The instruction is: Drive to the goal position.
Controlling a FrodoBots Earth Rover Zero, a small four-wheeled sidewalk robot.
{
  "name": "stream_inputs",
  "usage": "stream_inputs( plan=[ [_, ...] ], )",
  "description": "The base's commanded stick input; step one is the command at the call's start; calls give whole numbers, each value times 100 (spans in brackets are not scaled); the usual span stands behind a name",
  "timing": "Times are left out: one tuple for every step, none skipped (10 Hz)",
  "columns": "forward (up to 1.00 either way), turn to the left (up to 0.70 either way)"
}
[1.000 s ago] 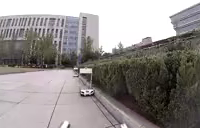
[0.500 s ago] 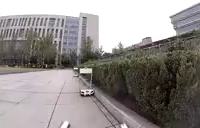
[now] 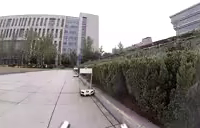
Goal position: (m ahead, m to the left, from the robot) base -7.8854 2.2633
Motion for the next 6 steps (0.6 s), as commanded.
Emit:
stream_inputs(
  plan=[
    [4,0],
    [3,0],
    [2,0],
    [4,0],
    [3,0],
    [0,0]
  ],
)
